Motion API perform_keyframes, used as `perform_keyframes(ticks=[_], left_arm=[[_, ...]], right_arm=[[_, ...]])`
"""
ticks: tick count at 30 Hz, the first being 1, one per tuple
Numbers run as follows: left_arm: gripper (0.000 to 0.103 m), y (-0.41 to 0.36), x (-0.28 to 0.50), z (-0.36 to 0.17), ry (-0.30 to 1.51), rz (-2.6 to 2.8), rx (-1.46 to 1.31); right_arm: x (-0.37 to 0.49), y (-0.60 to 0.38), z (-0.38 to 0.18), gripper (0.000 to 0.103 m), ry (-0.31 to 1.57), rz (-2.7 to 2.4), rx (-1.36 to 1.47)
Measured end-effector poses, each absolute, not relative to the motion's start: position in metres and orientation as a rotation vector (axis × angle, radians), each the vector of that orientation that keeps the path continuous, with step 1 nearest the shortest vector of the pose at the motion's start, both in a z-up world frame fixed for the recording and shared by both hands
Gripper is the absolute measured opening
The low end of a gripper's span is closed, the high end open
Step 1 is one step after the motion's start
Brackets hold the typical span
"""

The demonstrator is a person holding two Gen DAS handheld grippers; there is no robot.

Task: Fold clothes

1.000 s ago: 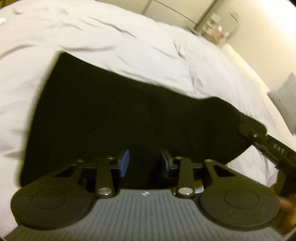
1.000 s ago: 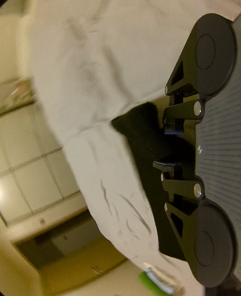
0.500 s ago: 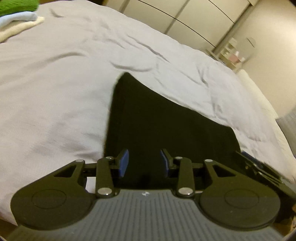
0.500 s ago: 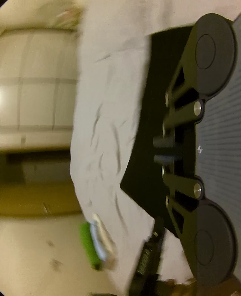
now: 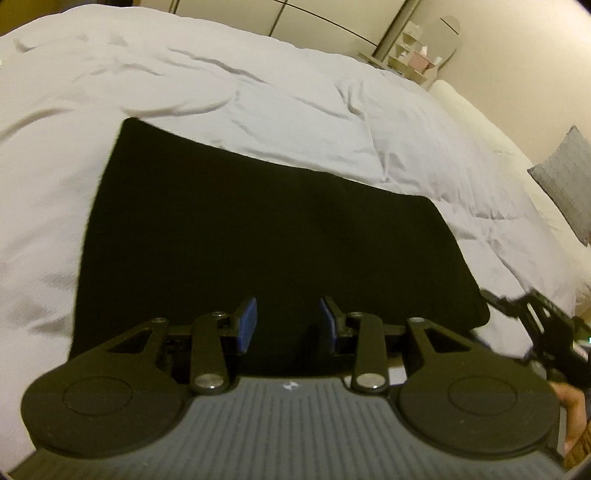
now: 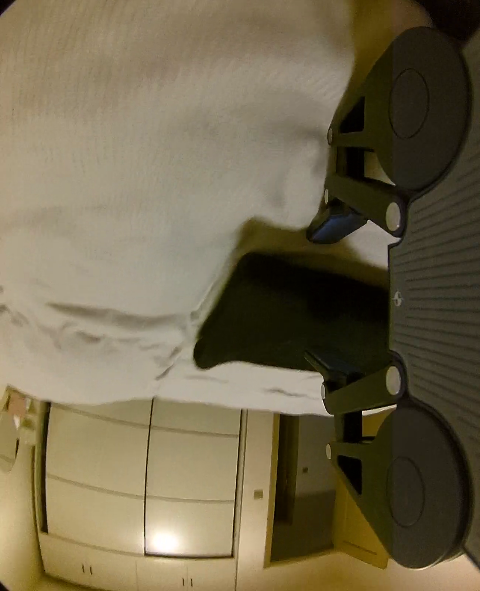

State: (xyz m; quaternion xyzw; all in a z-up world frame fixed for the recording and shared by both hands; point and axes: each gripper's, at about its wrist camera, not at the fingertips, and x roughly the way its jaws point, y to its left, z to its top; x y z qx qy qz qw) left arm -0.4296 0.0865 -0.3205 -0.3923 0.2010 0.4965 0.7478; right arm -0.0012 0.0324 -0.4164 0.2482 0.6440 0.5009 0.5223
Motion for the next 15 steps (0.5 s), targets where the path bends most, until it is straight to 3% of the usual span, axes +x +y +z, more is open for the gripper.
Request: perform_keyframes(ticks=[4, 6, 7, 9, 10, 13, 15], left_arm=[[0.032, 0.092, -0.425, -0.33, 0.432, 1.053, -0.852], [0.032, 0.097, -0.423, -0.337, 0.446, 1.05, -0.848], [0.032, 0.099, -0.422, -0.339, 0.453, 1.048, -0.839], [0.032, 0.103, -0.42, -0.342, 0.48, 1.055, -0.839], [0.027, 0.106, -0.419, -0.342, 0.488, 1.063, -0.843], [0.011, 0.115, -0.426, -0.34, 0.483, 1.089, -0.877], [0.009, 0.117, -0.443, -0.338, 0.423, 1.081, -0.94]], right_arm=[[-0.004, 0.055, -0.415, 0.05, 1.481, 1.269, 0.528], [-0.007, 0.065, -0.414, 0.03, 1.446, 1.29, 0.452], [-0.01, 0.069, -0.413, 0.027, 1.43, 1.298, 0.407], [-0.015, 0.073, -0.405, 0.024, 1.38, 1.312, 0.333], [-0.021, 0.074, -0.394, 0.023, 1.318, 1.339, 0.257], [-0.047, 0.071, -0.359, 0.022, 1.047, 1.44, 0.045], [-0.076, 0.068, -0.332, 0.021, 0.848, 1.52, -0.057]])
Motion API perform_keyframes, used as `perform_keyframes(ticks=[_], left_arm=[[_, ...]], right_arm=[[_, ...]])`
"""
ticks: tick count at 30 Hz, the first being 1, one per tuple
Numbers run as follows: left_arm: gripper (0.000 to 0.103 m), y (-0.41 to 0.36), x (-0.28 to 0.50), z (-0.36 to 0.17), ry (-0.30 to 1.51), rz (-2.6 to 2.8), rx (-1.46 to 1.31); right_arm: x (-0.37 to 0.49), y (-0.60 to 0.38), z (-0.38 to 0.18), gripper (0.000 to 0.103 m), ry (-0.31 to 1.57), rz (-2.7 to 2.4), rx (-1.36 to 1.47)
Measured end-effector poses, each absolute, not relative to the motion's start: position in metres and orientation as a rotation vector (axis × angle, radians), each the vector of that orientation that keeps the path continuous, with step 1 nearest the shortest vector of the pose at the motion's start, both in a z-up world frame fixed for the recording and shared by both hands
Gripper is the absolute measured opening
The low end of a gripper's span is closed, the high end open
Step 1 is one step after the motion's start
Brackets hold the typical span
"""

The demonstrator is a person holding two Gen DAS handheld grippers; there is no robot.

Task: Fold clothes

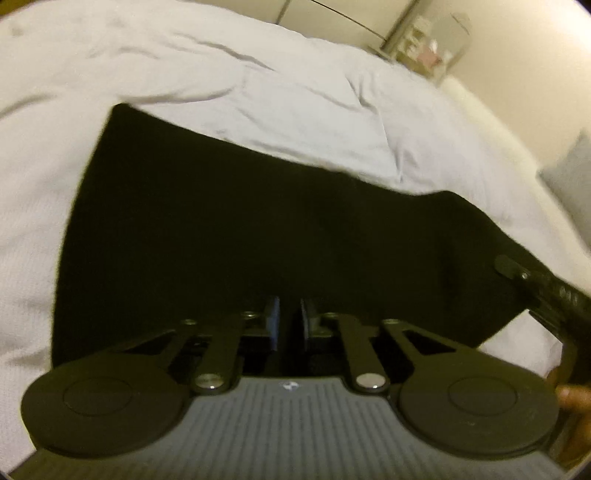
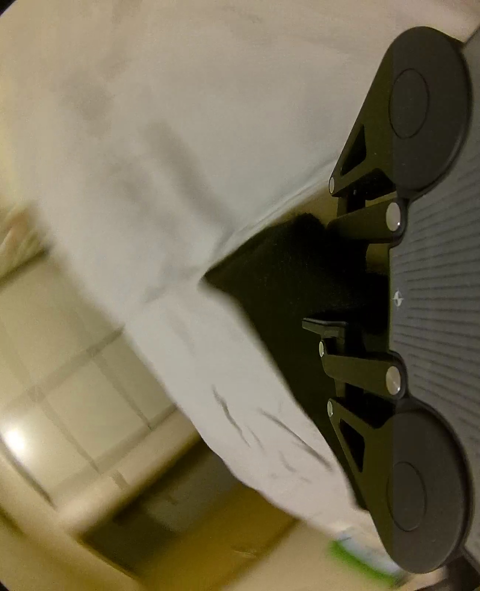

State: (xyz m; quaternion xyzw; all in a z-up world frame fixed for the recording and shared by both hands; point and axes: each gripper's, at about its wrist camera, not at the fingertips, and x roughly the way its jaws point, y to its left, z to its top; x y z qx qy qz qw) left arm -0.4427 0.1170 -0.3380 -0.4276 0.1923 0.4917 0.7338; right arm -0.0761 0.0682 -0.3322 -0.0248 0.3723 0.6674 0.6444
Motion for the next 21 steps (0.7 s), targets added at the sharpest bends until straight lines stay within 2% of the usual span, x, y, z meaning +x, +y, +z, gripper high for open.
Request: perform_keyframes(ticks=[5, 10, 11, 12, 13, 15, 16, 17, 18, 21], left_arm=[[0.009, 0.105, -0.489, -0.322, 0.323, 1.164, -0.959], [0.01, 0.082, -0.538, -0.316, 0.216, 1.21, -1.017], [0.01, 0.078, -0.543, -0.317, 0.204, 1.21, -1.034], [0.012, 0.075, -0.547, -0.32, 0.194, 1.204, -1.058], [0.014, 0.072, -0.55, -0.323, 0.179, 1.19, -1.083], [0.016, 0.067, -0.555, -0.329, 0.147, 1.162, -1.133], [0.018, 0.066, -0.557, -0.332, 0.127, 1.146, -1.159], [0.019, 0.065, -0.56, -0.334, 0.11, 1.131, -1.18], [0.021, 0.067, -0.56, -0.335, 0.097, 1.12, -1.194], [0.028, 0.071, -0.56, -0.337, 0.058, 1.085, -1.228]], right_arm=[[-0.179, 0.051, -0.282, 0.021, 0.343, 1.731, -0.317], [-0.295, 0.035, -0.306, 0.022, 0.046, 1.97, -0.639], [-0.311, 0.035, -0.318, 0.025, 0.022, 2.003, -0.709], [-0.325, 0.035, -0.331, 0.03, 0.018, 2.031, -0.794], [-0.337, 0.034, -0.344, 0.039, 0.024, 2.043, -0.885], [-0.345, 0.023, -0.352, 0.068, -0.029, 2.042, -0.923], [-0.342, 0.018, -0.348, 0.074, -0.034, 2.049, -0.912], [-0.336, 0.022, -0.344, 0.091, 0.003, 2.068, -0.896], [-0.33, 0.026, -0.339, 0.095, 0.042, 2.087, -0.879], [-0.287, 0.027, -0.321, 0.095, 0.22, 2.114, -0.785]])
